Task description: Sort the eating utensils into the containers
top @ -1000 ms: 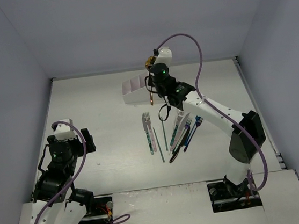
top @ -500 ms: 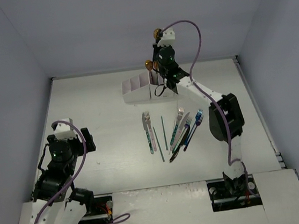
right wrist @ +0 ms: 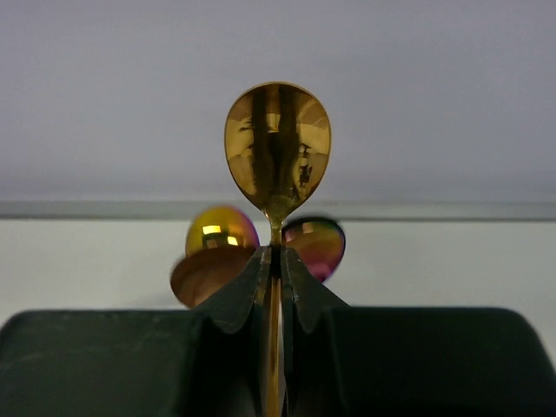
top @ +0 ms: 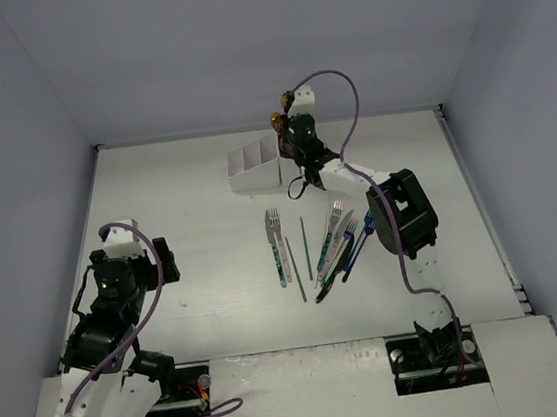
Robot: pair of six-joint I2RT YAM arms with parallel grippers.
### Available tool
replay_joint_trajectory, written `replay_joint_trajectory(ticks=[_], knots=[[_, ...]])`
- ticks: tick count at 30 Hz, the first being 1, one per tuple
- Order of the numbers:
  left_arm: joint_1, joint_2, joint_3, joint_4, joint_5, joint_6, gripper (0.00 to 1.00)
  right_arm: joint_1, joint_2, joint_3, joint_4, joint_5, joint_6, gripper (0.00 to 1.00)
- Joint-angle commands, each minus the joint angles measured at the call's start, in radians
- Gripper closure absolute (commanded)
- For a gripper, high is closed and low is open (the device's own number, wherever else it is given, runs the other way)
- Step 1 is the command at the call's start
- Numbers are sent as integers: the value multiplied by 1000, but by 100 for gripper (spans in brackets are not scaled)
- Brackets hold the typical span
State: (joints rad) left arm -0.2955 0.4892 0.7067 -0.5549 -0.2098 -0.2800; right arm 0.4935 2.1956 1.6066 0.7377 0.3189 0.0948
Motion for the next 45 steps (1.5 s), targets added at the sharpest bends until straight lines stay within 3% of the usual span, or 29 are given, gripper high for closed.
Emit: replay_joint_trajectory(ticks=[1,9,18,20,23,28,38,45], knots=[[-5,25,16,59,-3,-2,10,19,-140,-54,122,0,33,86],[-5,73,79,17,-14,-31,10,55,-367,-220,60,4,66,70],[-42,308,330,-80,148,-257,10,66,-752,-349,-389,26,171,58],[-111,380,379,-79,139,-329,11,65,-848,-383,-488,28,202,55],[-294,501,445,-82,6,-398,10,63,-973,-463,-597,29,237,52],[-479,742,539,-83,-157,-506,11,56,-1136,-580,-720,32,254,50],[-557,1154,751,-78,-233,-619,42,50,-1330,-836,-801,-38,326,49],[-557,1336,866,-80,-207,-613,54,45,-1374,-886,-828,-28,322,49]])
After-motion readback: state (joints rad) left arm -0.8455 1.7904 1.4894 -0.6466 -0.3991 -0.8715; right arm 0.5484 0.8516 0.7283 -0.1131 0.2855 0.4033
